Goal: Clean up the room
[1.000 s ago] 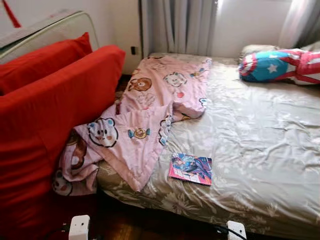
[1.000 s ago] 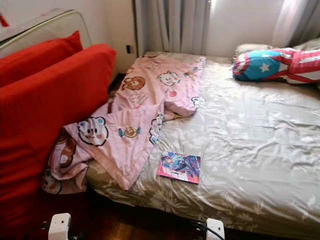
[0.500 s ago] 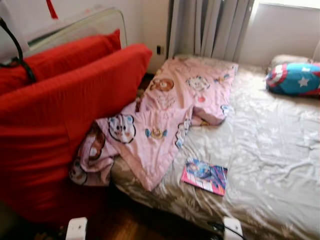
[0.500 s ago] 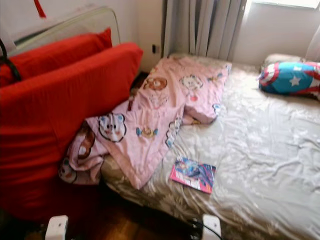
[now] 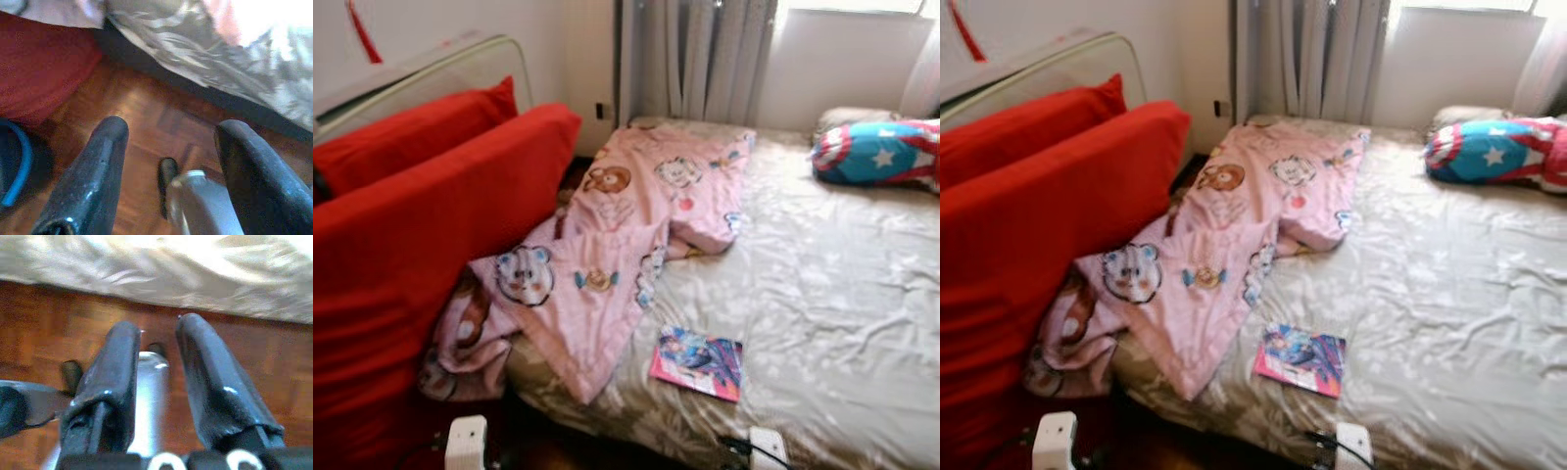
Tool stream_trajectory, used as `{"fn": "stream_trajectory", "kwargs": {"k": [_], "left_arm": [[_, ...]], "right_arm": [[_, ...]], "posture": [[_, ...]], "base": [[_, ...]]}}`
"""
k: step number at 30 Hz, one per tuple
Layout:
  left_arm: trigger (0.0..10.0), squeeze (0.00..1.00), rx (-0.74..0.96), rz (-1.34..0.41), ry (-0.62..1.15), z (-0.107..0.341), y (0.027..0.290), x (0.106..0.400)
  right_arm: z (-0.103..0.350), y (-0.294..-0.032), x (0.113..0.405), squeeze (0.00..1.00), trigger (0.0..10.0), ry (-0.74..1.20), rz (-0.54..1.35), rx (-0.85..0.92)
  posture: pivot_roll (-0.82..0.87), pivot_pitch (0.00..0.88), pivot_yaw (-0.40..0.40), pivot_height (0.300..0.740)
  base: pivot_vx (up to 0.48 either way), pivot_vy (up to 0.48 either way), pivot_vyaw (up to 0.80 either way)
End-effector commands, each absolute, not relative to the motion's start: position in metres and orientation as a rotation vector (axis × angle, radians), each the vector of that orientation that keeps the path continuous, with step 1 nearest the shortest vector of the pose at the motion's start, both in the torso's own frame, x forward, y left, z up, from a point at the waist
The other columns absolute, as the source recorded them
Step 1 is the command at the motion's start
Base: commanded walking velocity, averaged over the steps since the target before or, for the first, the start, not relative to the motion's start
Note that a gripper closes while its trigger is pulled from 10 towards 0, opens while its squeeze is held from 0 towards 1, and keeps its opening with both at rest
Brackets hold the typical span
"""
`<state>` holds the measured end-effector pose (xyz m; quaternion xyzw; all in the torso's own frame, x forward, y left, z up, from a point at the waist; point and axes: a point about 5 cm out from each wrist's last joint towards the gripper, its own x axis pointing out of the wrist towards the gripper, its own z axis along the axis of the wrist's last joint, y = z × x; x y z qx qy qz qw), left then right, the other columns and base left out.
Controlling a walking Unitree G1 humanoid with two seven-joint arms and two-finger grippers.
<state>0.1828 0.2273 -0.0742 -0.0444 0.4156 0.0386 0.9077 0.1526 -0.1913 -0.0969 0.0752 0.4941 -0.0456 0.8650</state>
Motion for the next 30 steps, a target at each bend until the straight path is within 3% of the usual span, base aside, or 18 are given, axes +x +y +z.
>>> {"fn": "stream_trajectory", "kwargs": {"k": [1, 16, 18, 20, 22, 24, 30], "left_arm": [[10.0, 0.0, -0.072, 0.108, 0.877, -0.074, 0.24, 0.177], [10.0, 0.0, -0.202, 0.171, 0.755, -0.07, 0.236, 0.183], [10.0, 0.0, -0.212, 0.164, 0.708, -0.067, 0.236, 0.186], [10.0, 0.0, -0.204, 0.152, 0.668, -0.063, 0.236, 0.189], [10.0, 0.0, -0.162, 0.076, 0.415, -0.021, 0.227, 0.249], [10.0, 0.0, -0.151, 0.044, 0.315, -0.004, 0.222, 0.266], [10.0, 0.0, -0.116, 0.009, 0.156, 0.015, 0.218, 0.27]], "right_arm": [[-0.094, -0.177, 0.163, 0.0, 10.0, 1.006, -0.05, 0.169], [-0.087, -0.181, 0.172, 0.0, 10.0, 0.884, -0.078, 0.214], [-0.063, -0.176, 0.214, 0.0, 10.0, 0.69, -0.067, 0.22], [-0.046, -0.173, 0.237, 0.0, 10.0, 0.561, -0.049, 0.228], [-0.036, -0.177, 0.244, 0.0, 10.0, 0.473, -0.046, 0.231], [-0.033, -0.179, 0.245, 0.0, 10.0, 0.436, -0.053, 0.219], [-0.029, -0.185, 0.239, 0.0, 10.0, 0.341, -0.111, 0.233]], "posture": [[0.01, 0.0, -0.005, 0.74], [0.02, 0.0, -0.032, 0.74], [0.02, 0.0, -0.032, 0.74], [0.0, 0.0, -0.028, 0.74], [0.0, 0.0, -0.031, 0.74], [0.0, 0.0, -0.033, 0.74], [0.0, 0.0, -0.032, 0.74]], "base": [[0.307, 0.0, 0.8], [0.041, 0.0, 0.11], [0.0, 0.0, 0.0], [0.0, 0.0, 0.0], [0.0, 0.0, 0.0], [0.0, 0.0, 0.0], [0.0, 0.0, 0.0]]}}
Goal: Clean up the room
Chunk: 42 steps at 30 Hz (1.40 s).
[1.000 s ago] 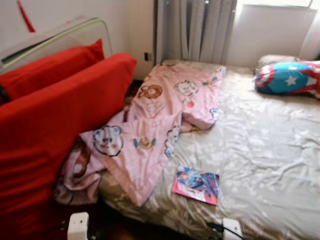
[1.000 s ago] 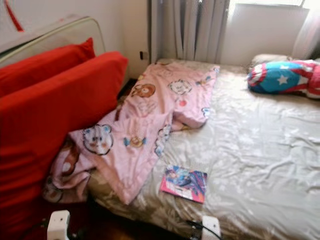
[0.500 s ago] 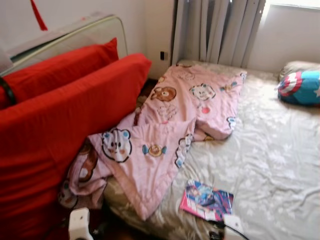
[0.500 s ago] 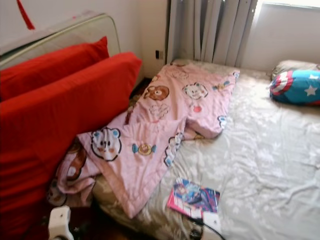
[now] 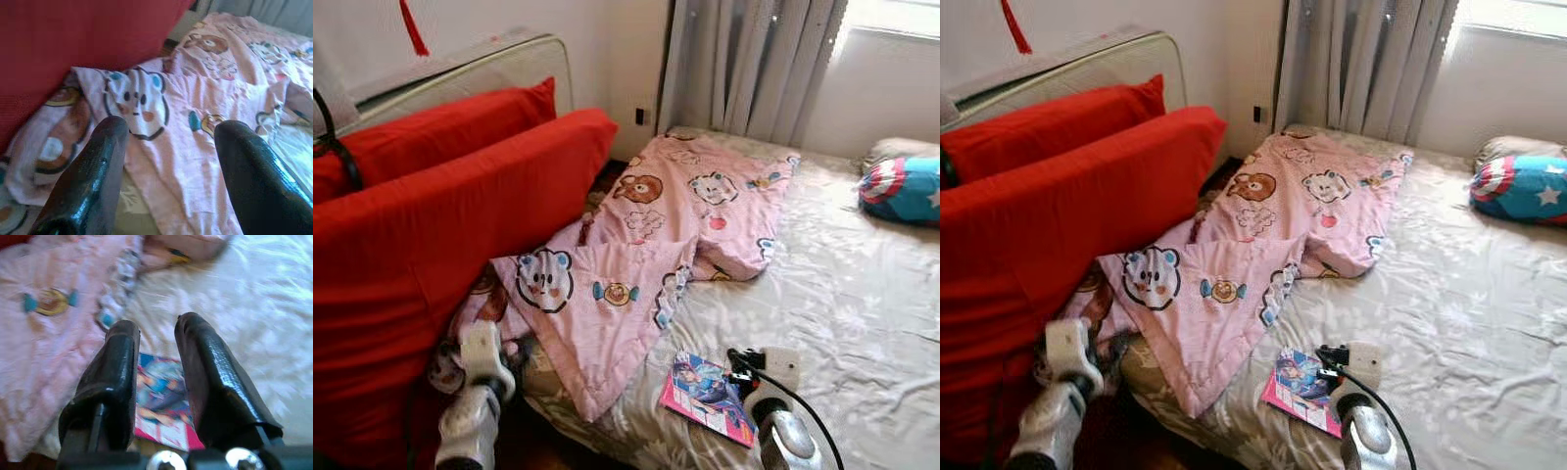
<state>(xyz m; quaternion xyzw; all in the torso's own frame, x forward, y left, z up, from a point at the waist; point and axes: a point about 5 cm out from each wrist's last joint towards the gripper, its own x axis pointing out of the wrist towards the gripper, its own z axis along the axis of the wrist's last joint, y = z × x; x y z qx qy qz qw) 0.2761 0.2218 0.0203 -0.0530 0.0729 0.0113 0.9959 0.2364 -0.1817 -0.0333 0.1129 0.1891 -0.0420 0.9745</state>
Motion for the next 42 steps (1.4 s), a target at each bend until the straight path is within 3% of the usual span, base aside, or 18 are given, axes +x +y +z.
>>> {"fn": "stream_trajectory", "kwargs": {"k": [1, 6, 16, 21, 22, 23, 24, 25, 28, 29, 42], "left_arm": [[10.0, 0.0, -0.115, 0.006, 0.147, 0.016, 0.218, 0.27], [10.0, 0.0, -0.127, 0.006, 0.11, 0.021, 0.218, 0.269], [10.0, 0.0, -0.146, 0.041, 0.113, 0.024, 0.223, 0.27], [10.0, 0.0, -0.147, 0.04, 0.111, 0.026, 0.224, 0.27], [10.0, 0.0, -0.148, 0.037, 0.111, 0.026, 0.224, 0.269], [10.0, 0.0, -0.148, 0.036, 0.112, 0.025, 0.224, 0.269], [10.0, 0.0, -0.148, 0.036, 0.112, 0.025, 0.224, 0.268], [10.0, 0.0, -0.148, 0.034, 0.115, 0.025, 0.224, 0.268], [10.0, 0.0, -0.149, 0.035, 0.117, 0.025, 0.224, 0.267], [10.0, 0.0, -0.149, 0.035, 0.12, 0.024, 0.223, 0.267], [10.0, 0.0, -0.145, 0.028, 0.129, 0.025, 0.223, 0.267]], "right_arm": [[-0.029, -0.186, 0.237, 0.0, 10.0, 0.338, -0.118, 0.236], [-0.032, -0.189, 0.229, 0.0, 10.0, 0.332, -0.142, 0.21], [-0.029, -0.197, 0.232, 0.0, 10.0, 0.322, -0.157, 0.181], [-0.027, -0.197, 0.234, 0.0, 10.0, 0.312, -0.155, 0.187], [-0.027, -0.195, 0.235, 0.33, 10.0, 0.317, -0.141, 0.19], [-0.027, -0.194, 0.236, 0.84, 10.0, 0.315, -0.135, 0.198], [-0.027, -0.194, 0.236, 0.84, 10.0, 0.314, -0.135, 0.2], [-0.027, -0.193, 0.236, 1.0, 10.0, 0.308, -0.132, 0.214], [-0.028, -0.19, 0.235, 1.0, 10.0, 0.322, -0.121, 0.205], [-0.029, -0.189, 0.235, 0.0, 10.0, 0.336, -0.116, 0.197], [-0.034, -0.181, 0.235, 0.0, 10.0, 0.394, -0.088, 0.196]], "posture": [[0.0, 0.0, -0.032, 0.74], [-0.01, 0.0, -0.019, 0.74], [-0.01, 0.0, -0.021, 0.672], [-0.01, 0.0, -0.024, 0.672], [-0.01, 0.0, -0.025, 0.672], [-0.01, 0.0, -0.026, 0.672], [-0.01, 0.0, -0.026, 0.672], [0.0, 0.0, -0.025, 0.672], [0.0, 0.0, -0.025, 0.672], [0.0, 0.0, -0.025, 0.672], [0.0, 0.0, -0.018, 0.657]], "base": [[0.0, 0.0, 0.0], [0.0, 0.0, 0.0], [0.0, 0.0, 0.0], [0.0, 0.0, 0.0], [0.0, 0.0, 0.0], [0.0, 0.0, 0.0], [0.0, 0.0, 0.0], [0.0, 0.0, 0.0], [0.0, 0.0, 0.0], [0.0, 0.0, 0.0], [0.0, 0.0, 0.0]]}}
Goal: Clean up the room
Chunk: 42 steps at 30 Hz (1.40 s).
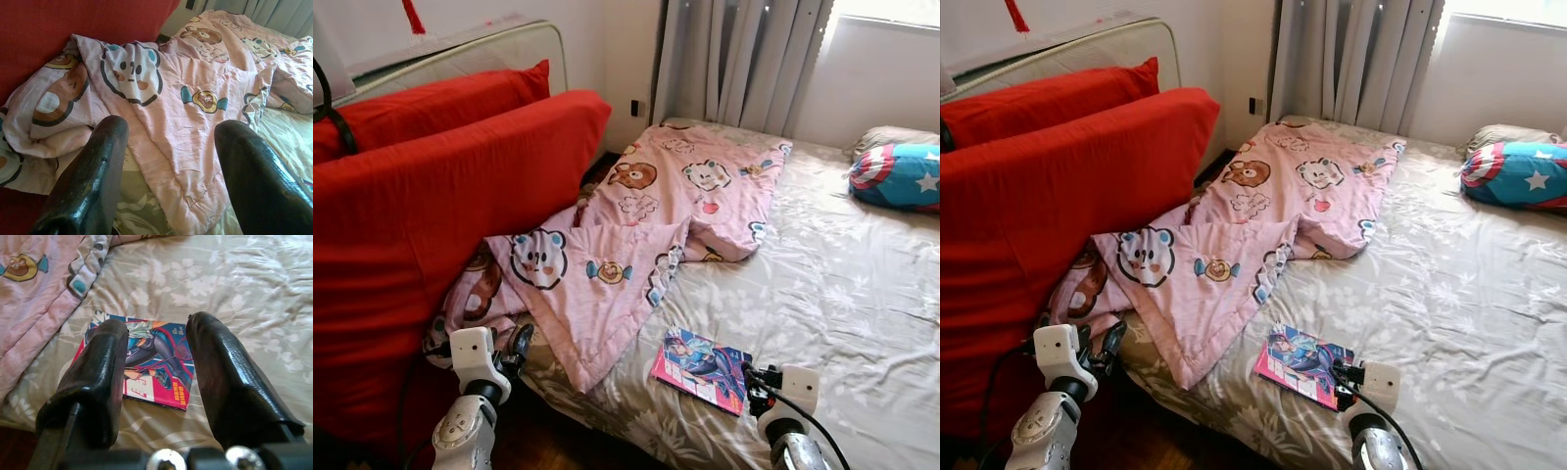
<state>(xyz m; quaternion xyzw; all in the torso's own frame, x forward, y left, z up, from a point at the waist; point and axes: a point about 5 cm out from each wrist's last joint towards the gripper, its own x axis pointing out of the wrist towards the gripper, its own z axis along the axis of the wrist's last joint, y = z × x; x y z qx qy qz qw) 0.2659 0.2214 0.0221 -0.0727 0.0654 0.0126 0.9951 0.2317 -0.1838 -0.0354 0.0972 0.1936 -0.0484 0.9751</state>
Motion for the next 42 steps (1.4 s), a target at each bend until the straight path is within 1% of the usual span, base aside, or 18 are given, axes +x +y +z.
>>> {"fn": "stream_trajectory", "kwargs": {"k": [1, 4, 13, 36, 42], "left_arm": [[10.0, 0.0, -0.145, 0.028, 0.129, 0.025, 0.223, 0.267], [10.0, 0.0, -0.145, 0.026, 0.137, 0.024, 0.223, 0.268], [10.0, 0.0, -0.148, 0.023, 0.156, 0.022, 0.222, 0.265], [10.0, 0.0, -0.144, 0.02, 0.155, 0.025, 0.221, 0.269], [10.0, 0.0, -0.139, 0.021, 0.153, 0.027, 0.224, 0.271]], "right_arm": [[-0.034, -0.181, 0.235, 0.0, 10.0, 0.394, -0.088, 0.196], [-0.032, -0.182, 0.236, 0.0, 10.0, 0.371, -0.096, 0.204], [-0.033, -0.182, 0.237, 0.0, 10.0, 0.39, -0.091, 0.213], [-0.034, -0.171, 0.241, 0.0, 10.0, 0.415, -0.057, 0.231], [-0.035, -0.167, 0.242, 0.0, 10.0, 0.426, -0.044, 0.236]], "posture": [[0.0, 0.0, -0.018, 0.657], [0.01, 0.0, -0.023, 0.652], [0.01, 0.0, -0.024, 0.652], [0.04, 0.0, -0.019, 0.652], [0.06, 0.0, -0.014, 0.652]], "base": [[0.0, 0.0, 0.0], [0.0, 0.0, 0.0], [0.0, 0.0, 0.0], [0.0, 0.0, 0.0], [0.251, 0.0, 0.0]]}}
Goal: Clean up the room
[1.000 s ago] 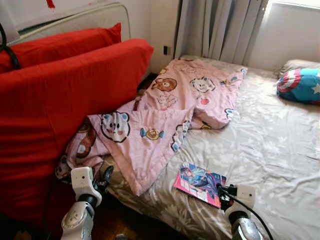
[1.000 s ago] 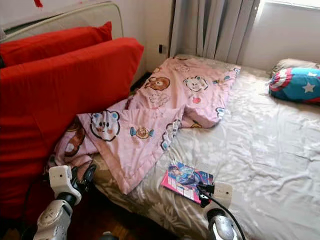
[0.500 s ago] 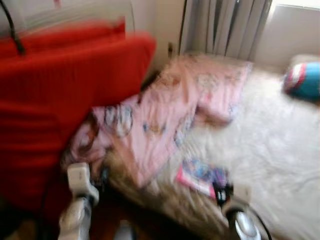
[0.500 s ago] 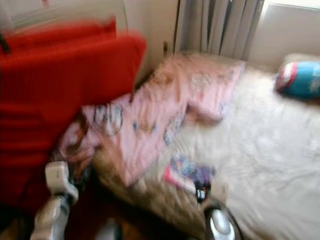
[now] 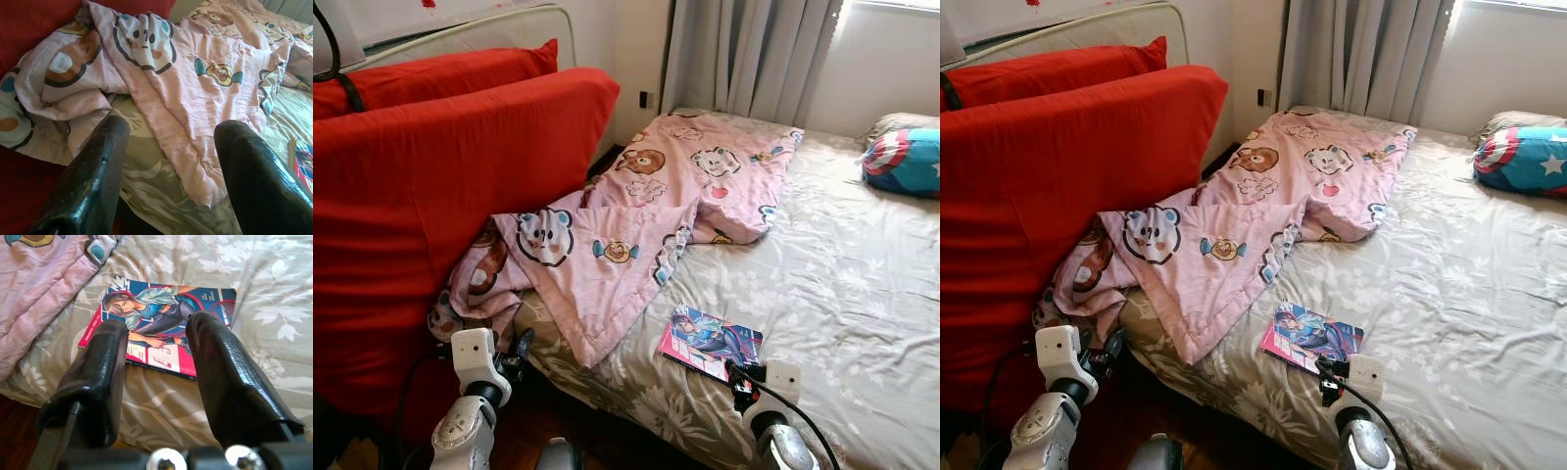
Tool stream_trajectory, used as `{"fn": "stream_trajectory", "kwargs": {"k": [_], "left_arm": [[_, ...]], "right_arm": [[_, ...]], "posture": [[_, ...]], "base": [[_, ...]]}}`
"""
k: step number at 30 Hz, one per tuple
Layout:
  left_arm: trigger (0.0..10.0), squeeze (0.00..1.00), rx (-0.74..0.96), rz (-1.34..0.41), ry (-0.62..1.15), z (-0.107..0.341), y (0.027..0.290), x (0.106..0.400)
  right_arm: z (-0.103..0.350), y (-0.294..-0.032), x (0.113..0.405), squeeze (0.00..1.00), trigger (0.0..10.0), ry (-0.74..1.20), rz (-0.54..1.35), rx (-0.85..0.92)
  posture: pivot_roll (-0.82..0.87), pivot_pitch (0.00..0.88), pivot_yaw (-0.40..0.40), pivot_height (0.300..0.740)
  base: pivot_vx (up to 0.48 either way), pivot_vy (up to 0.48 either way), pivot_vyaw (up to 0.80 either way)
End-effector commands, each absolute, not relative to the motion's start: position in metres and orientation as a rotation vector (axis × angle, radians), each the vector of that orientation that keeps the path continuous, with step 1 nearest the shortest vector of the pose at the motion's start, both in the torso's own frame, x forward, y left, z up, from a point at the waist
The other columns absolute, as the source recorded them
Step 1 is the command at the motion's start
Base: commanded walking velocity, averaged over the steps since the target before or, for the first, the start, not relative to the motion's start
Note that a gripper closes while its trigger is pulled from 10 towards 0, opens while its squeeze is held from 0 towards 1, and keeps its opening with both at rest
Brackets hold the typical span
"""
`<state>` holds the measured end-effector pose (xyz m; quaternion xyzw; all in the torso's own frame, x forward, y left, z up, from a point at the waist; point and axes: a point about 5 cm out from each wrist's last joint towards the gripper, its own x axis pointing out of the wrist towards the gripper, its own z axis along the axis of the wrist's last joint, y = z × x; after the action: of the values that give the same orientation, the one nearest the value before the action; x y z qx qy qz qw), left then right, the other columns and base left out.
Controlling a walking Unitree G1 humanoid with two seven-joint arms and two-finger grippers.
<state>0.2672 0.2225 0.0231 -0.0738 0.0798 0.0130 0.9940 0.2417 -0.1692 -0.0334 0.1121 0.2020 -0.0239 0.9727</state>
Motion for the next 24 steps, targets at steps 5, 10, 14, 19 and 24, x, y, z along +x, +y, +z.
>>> {"fn": "stream_trajectory", "kwargs": {"k": [5, 10, 14, 19, 24], "left_arm": [[10.0, 0.0, -0.134, 0.016, 0.138, 0.0306, 0.2235, 0.2705], [10.0, 0.0, -0.14, 0.025, 0.147, 0.0251, 0.2223, 0.2629], [10.0, 0.0, -0.141, 0.028, 0.156, 0.0239, 0.2218, 0.2637], [10.0, 0.0, -0.144, 0.023, 0.16, 0.0239, 0.2193, 0.2638], [10.0, 0.0, -0.144, 0.011, 0.163, 0.0233, 0.2166, 0.2637]], "right_arm": [[-0.0359, -0.1643, 0.2415, 0.0, 10.0, 0.435, -0.035, 0.238], [-0.0367, -0.1677, 0.2393, 0.0, 10.0, 0.435, -0.03, 0.228], [-0.0352, -0.169, 0.2415, 0.0, 10.0, 0.432, -0.029, 0.225], [-0.0341, -0.1696, 0.2429, 0.0, 10.0, 0.428, -0.019, 0.219], [-0.0346, -0.1694, 0.2425, 0.0, 10.0, 0.432, -0.017, 0.218]], "posture": [[0.08, 0.0, -0.015, 0.652], [0.07, 0.0, -0.028, 0.652], [0.06, 0.0, -0.036, 0.652], [0.05, 0.0, -0.028, 0.652], [0.04, 0.0, -0.021, 0.652]], "base": [[0.285, 0.0, 0.0], [0.296, 0.0, 0.0], [0.3, 0.0, 0.0], [0.305, 0.0, 0.0], [0.307, 0.0, 0.0]]}}
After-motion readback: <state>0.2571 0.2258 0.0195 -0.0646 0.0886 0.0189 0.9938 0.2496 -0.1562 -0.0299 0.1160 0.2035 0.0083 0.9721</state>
